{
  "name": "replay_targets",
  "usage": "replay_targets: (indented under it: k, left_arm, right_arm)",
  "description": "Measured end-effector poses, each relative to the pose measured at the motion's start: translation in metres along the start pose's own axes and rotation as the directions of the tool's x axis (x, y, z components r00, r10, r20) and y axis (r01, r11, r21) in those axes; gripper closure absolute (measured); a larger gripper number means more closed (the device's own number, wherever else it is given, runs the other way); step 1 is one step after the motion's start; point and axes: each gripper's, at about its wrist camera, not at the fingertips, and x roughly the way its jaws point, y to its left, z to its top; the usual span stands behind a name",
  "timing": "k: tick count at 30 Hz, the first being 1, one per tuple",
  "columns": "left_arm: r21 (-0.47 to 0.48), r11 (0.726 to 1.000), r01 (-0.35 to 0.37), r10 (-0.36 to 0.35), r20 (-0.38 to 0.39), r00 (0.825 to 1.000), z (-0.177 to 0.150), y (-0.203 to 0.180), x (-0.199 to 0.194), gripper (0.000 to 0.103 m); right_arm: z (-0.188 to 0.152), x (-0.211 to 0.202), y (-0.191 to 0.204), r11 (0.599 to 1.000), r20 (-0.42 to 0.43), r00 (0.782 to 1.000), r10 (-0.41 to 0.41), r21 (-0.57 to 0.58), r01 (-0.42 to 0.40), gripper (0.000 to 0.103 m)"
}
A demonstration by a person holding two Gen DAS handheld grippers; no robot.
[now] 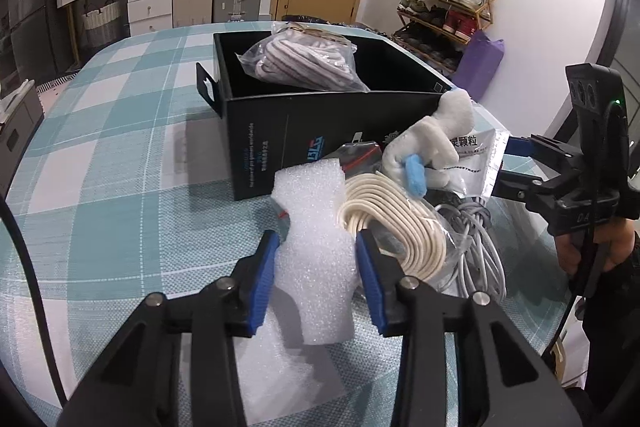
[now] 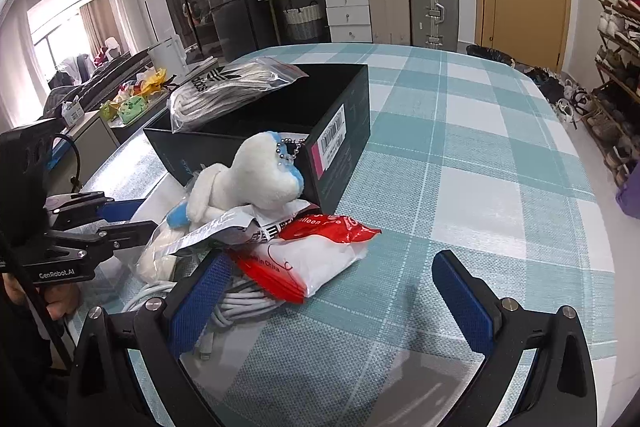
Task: Organize soft objects
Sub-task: 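Grasp the red-and-white packet with the right gripper while the left holds the foam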
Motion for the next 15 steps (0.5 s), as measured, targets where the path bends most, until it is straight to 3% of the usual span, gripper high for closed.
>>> replay_targets:
  k: [15]
  left_arm:
    - [-0.006,1.000,0.001,-0.001,0.007,1.000,0.000,-0.002,-0.002,0.066]
  right_arm:
    - [0.007,0.018,0.014,0.999,-0.028,0.999,-0.014,-0.031,0.014,0.001]
